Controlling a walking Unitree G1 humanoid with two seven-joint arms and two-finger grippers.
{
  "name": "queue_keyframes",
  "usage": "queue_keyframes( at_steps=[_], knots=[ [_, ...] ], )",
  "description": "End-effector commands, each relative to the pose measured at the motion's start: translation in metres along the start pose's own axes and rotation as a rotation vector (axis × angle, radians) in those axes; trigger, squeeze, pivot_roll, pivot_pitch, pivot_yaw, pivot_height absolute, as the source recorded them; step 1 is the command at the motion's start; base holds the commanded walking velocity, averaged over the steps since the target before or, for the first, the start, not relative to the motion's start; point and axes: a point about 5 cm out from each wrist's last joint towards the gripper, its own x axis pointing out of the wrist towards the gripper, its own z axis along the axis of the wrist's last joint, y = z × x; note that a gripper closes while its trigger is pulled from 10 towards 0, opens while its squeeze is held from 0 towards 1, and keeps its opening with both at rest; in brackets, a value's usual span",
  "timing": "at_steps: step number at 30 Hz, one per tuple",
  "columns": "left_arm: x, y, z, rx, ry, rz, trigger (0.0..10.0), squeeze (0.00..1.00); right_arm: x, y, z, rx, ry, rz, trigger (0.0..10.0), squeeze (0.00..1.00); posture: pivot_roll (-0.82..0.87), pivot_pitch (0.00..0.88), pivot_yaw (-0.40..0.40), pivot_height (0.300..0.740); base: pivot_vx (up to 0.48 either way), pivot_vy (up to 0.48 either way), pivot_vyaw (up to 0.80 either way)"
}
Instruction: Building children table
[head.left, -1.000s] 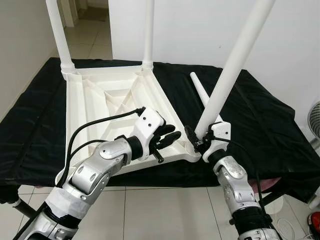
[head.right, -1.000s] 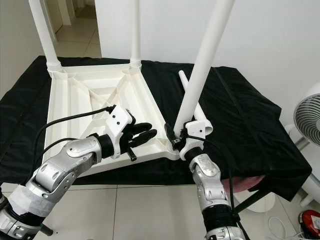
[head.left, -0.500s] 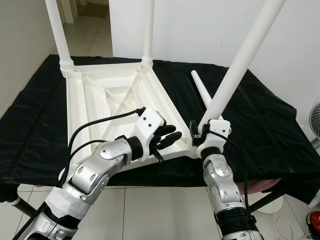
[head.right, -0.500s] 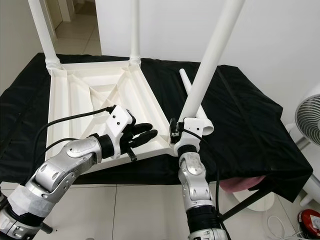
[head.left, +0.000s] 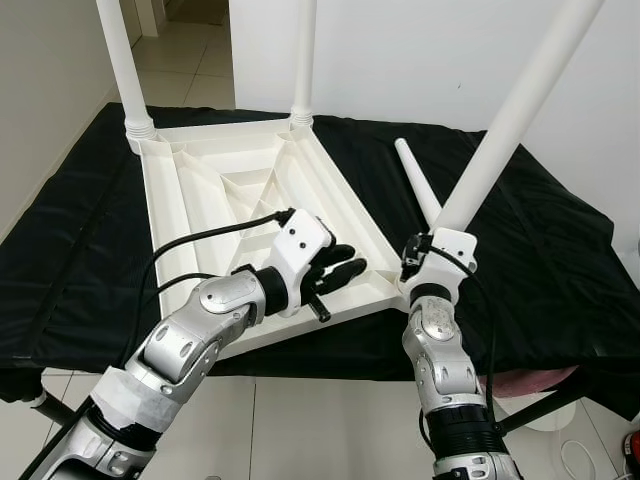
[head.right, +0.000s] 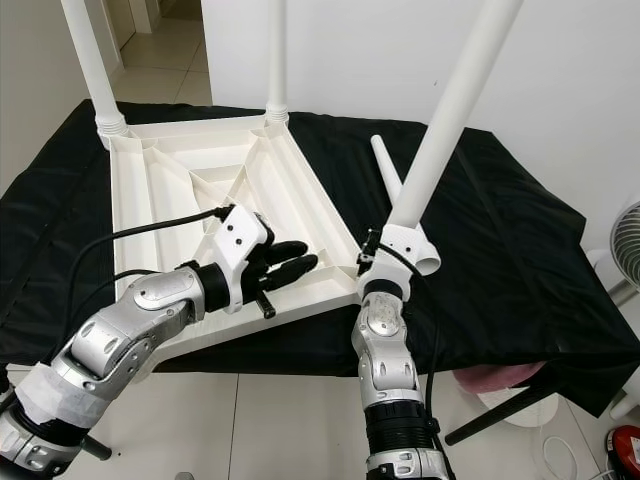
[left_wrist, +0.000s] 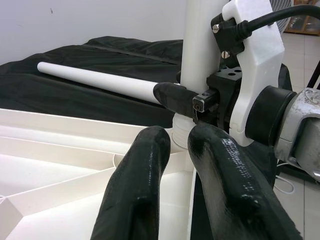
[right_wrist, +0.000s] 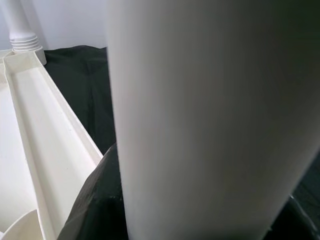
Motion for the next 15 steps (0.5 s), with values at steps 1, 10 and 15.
queue_keyframes(
  at_steps=[1,10,15],
  knots=[
    [0.001,-0.012,0.002,0.013,-0.007,-0.205,10.0,0.0,-0.003,-0.011,-0.022,-0.037,0.114,-0.052,10.0,0.0,-0.04,0.0,-0.056,0.74,0.0,0.0,0.0],
    [0.004,-0.016,0.001,0.01,-0.014,-0.217,10.0,0.0,0.003,0.005,0.002,-0.057,-0.072,0.182,10.0,1.0,-0.05,0.0,-0.055,0.74,0.0,0.0,0.0],
    [0.005,-0.019,0.001,0.008,-0.014,-0.233,10.0,0.0,0.004,0.008,0.007,-0.081,-0.108,0.317,10.0,0.0,-0.05,0.0,-0.05,0.74,0.0,0.0,0.0]
  ],
)
